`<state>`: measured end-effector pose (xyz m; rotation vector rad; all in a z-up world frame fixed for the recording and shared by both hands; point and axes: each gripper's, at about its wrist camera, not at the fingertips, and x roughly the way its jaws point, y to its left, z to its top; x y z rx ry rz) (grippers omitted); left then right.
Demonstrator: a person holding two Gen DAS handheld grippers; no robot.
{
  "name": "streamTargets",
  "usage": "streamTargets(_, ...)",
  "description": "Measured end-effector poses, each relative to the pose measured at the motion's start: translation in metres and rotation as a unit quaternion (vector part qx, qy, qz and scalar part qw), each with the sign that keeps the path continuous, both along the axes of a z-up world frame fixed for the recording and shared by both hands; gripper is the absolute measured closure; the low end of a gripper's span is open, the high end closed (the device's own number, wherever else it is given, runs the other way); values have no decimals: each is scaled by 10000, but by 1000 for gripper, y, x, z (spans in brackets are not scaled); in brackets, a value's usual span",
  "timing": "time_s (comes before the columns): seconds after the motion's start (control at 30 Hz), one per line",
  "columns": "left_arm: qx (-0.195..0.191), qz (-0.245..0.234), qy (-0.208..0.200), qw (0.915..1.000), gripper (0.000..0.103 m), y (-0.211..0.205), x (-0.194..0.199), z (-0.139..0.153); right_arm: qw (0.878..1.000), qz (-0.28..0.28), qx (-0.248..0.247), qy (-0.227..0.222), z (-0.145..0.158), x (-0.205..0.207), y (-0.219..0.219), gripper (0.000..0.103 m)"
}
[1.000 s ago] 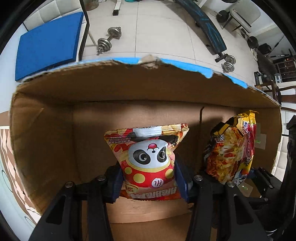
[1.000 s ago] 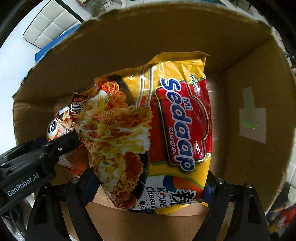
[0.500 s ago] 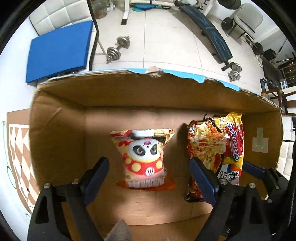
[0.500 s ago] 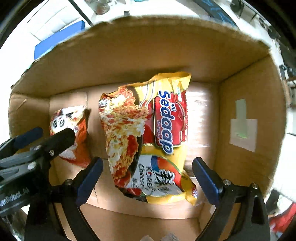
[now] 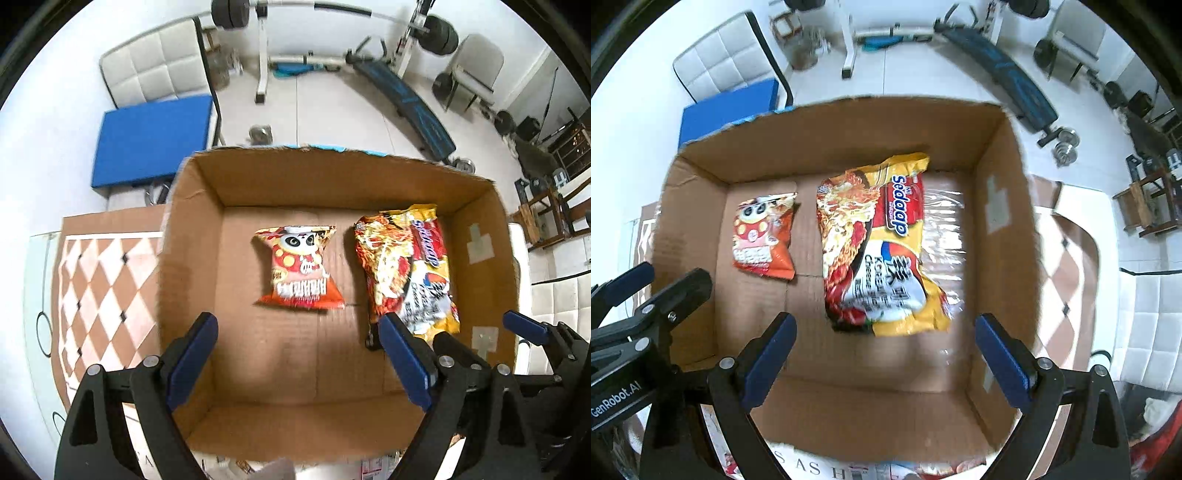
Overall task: Organize snacks
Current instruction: 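Grasp the clear candy bag with the right tool while the left tool grasps the red packet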
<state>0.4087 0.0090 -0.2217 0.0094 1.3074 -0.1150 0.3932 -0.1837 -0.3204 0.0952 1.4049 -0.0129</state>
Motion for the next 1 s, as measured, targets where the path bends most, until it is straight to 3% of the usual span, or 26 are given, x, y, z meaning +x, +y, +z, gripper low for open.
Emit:
streamTargets(0.33,87,90,-840,9964,14,4,-72,59,9964,-72,-227,-819,111,-77,25,4)
streamTargets(0.5,16,108,-1081,9941,14,7,-104,81,9936,-152,-233,-1097,144,-111,29,4)
streamTargets(0.67,-129,233,-1003,9946,14,20,-134,88,9934,-306,56,-1101,164,-143,26,4)
streamTargets(0.8,4,252,-708,9972,14,33,-167,76,9951,-448,512,-713,156,-172,23,4)
streamTargets(1.0,368,430,37,9984,14,72,-230,23,9902,-620,1093,610,83,-240,38,4)
